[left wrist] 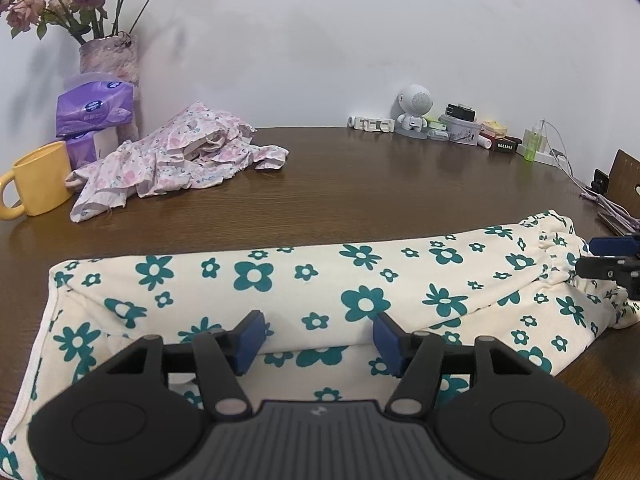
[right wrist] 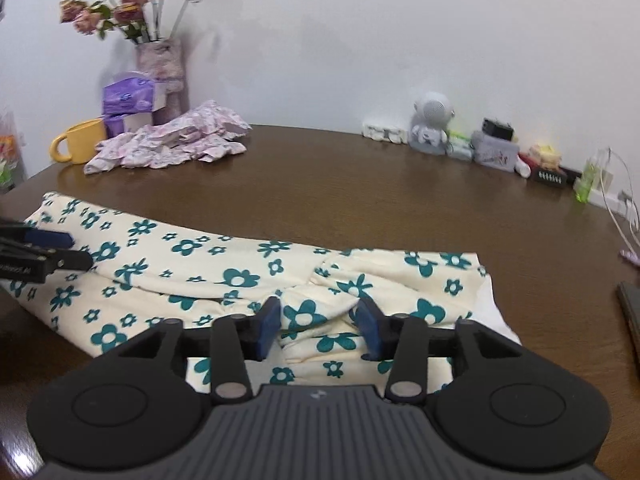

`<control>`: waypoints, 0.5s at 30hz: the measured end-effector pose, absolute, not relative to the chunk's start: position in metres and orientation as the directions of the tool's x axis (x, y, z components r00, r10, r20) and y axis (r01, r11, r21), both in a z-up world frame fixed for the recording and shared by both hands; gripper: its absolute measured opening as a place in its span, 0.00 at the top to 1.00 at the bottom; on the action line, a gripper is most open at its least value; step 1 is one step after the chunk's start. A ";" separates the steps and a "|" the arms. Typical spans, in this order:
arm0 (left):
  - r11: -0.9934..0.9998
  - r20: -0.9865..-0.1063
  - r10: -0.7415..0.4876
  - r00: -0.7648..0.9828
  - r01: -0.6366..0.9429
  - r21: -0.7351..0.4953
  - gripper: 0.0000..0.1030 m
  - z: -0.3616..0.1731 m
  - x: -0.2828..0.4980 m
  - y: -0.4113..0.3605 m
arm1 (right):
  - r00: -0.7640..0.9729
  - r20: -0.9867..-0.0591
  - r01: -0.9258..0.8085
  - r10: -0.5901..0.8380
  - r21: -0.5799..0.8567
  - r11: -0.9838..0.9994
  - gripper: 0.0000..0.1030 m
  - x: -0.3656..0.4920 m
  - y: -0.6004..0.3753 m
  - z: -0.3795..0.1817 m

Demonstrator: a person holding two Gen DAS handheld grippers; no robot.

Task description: Fold clothes

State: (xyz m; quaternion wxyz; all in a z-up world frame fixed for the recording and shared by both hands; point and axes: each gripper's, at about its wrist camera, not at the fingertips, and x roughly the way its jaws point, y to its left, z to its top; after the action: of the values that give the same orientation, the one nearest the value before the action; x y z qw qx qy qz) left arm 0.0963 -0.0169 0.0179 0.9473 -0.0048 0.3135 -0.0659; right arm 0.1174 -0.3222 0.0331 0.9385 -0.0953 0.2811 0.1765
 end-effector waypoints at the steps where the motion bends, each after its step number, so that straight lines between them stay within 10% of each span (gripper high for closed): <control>1: 0.991 -0.594 -0.128 0.795 0.123 -0.049 0.39 0.018 0.096 -0.018 | 0.777 -0.567 -0.397 0.273 -0.106 0.912 0.51 0.117 -0.321 0.033; 9: 0.991 -0.593 -0.127 0.795 0.123 -0.048 0.38 0.017 0.095 -0.019 | 0.750 -0.607 -0.450 0.264 -0.174 0.876 0.46 0.136 -0.304 0.022; 15: 0.991 -0.591 -0.131 0.796 0.124 -0.054 0.38 0.017 0.095 -0.017 | 0.756 -0.605 -0.451 0.251 -0.203 0.869 0.95 0.140 -0.302 0.025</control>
State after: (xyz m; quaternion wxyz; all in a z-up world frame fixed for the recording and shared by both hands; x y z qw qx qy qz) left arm 0.0951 -0.0174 0.0172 0.9476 -0.0061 0.3123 -0.0673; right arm 0.1404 -0.3025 0.0249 0.9213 -0.1706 0.2929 0.1904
